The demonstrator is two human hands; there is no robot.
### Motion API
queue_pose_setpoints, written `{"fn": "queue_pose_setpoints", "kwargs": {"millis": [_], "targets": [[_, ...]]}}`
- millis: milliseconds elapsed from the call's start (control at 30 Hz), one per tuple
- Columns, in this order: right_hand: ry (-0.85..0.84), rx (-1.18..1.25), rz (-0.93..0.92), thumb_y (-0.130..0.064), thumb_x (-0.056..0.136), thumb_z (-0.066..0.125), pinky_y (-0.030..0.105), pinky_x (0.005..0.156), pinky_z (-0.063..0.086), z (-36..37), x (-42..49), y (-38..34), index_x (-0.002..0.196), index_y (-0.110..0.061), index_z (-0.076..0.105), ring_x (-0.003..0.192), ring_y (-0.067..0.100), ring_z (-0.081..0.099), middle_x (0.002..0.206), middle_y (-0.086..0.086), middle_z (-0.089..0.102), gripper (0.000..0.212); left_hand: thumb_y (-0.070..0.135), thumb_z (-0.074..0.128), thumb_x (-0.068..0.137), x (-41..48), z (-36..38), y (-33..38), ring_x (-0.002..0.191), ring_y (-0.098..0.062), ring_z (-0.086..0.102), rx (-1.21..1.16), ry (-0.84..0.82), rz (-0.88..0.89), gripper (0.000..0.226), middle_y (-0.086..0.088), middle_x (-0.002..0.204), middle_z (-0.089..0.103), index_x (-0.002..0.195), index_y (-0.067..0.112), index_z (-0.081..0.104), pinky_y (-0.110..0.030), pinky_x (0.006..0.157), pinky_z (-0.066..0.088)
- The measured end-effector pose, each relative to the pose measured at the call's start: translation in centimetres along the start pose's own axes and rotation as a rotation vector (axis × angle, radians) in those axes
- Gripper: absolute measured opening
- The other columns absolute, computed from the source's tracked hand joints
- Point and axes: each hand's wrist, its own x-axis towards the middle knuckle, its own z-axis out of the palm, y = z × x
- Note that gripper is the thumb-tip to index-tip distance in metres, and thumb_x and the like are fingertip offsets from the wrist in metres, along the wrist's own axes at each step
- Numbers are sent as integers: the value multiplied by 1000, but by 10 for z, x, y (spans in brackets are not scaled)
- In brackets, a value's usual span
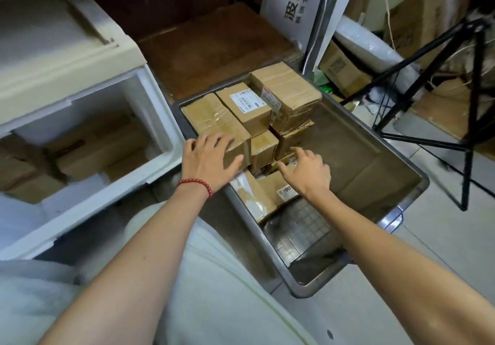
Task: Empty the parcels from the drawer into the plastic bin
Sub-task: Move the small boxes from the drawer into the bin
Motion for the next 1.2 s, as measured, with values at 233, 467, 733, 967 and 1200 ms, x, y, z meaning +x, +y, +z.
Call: {"fn": "queue_pose_setpoints", "kwargs": {"millis": [233,467,733,967,1200], "targets": [[55,11,-156,-59,90,47,45,103,36,-37,-19,-52,144,-24,39,130,29,41,143,6,47,65,58,39,93,-33,-49,-49,126,-27,44,100,-36,-324,57,-5,137,50,139,25,40,-44,99,35],[4,50,-374,-61,89,48,47,104,41,-39,-56,-157,140,-24,42,128,28,44,140,5,48,63,56,41,92,-108,-90,-112,129,-26,41,173,-11,-441,58,-4,140,48,141,26,38,-43,100,33],[-211,71,-576,-55,89,52,43,98,42,15,-109,-265,141,-18,42,129,30,41,140,9,46,64,57,46,90,-193,-102,-180,130,-30,38,8,9,-827,67,-5,146,38,143,20,33,-42,95,38],[-214,-98,-628,-51,93,50,43,100,39,40,-99,-290,143,-14,39,132,31,37,144,12,40,63,51,47,91,-192,-104,-210,131,-27,37,235,-95,-687,66,-5,148,35,145,17,28,-43,96,35],[-248,-149,-631,-52,92,50,43,102,36,69,-75,-307,147,-15,32,134,31,33,148,11,34,69,51,46,92,-181,-65,-229,130,-29,40,85,-148,-752,66,-7,147,39,146,17,28,-44,98,36]]}}
